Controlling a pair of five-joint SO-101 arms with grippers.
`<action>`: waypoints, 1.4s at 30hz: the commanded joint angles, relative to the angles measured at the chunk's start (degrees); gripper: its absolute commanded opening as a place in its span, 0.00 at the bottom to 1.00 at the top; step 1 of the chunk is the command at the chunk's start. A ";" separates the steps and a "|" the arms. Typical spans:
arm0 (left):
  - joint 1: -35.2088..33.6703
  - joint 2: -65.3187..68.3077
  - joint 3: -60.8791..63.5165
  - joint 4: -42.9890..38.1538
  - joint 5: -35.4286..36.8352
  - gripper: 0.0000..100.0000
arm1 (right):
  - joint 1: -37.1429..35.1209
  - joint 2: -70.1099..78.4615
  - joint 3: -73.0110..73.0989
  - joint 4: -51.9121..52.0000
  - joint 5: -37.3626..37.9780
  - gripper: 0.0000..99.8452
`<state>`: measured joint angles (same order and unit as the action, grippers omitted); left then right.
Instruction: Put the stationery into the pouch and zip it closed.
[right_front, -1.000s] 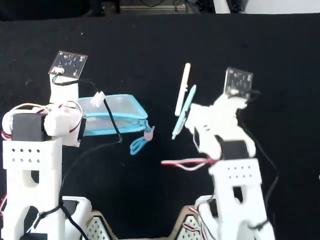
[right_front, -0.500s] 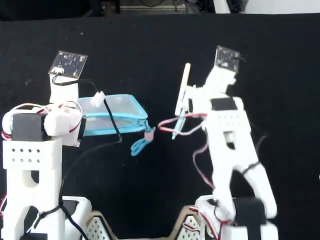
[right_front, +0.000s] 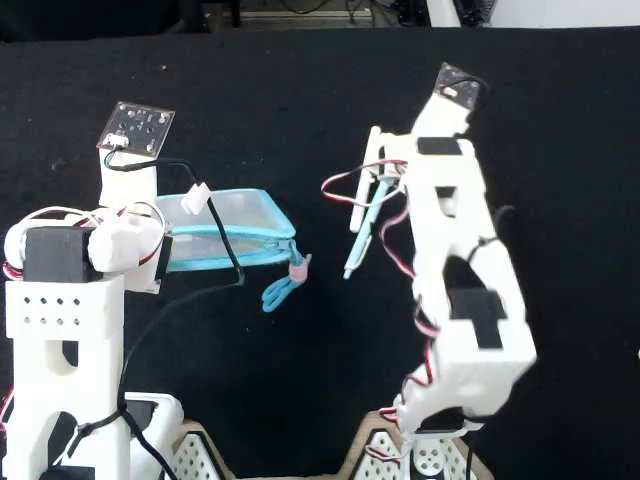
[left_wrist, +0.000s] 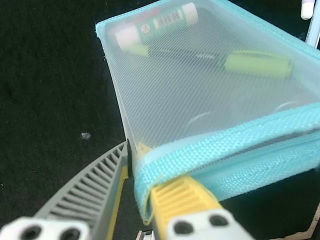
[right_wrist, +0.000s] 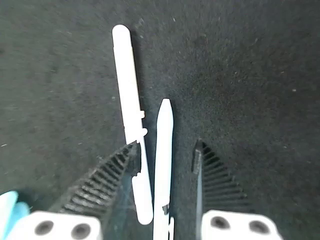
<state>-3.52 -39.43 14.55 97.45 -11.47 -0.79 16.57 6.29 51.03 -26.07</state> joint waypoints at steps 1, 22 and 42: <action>0.75 0.00 0.13 -0.44 0.62 0.03 | 0.88 3.65 -7.96 0.53 -0.53 0.16; 0.48 0.00 0.13 -0.35 0.62 0.03 | 1.05 40.04 -59.38 35.78 -0.44 0.15; 0.75 0.00 0.13 -0.35 0.62 0.03 | 5.80 49.89 -84.70 50.29 29.36 0.01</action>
<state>-3.52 -39.43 14.55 97.45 -11.47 4.04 68.00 -76.97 99.47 -0.84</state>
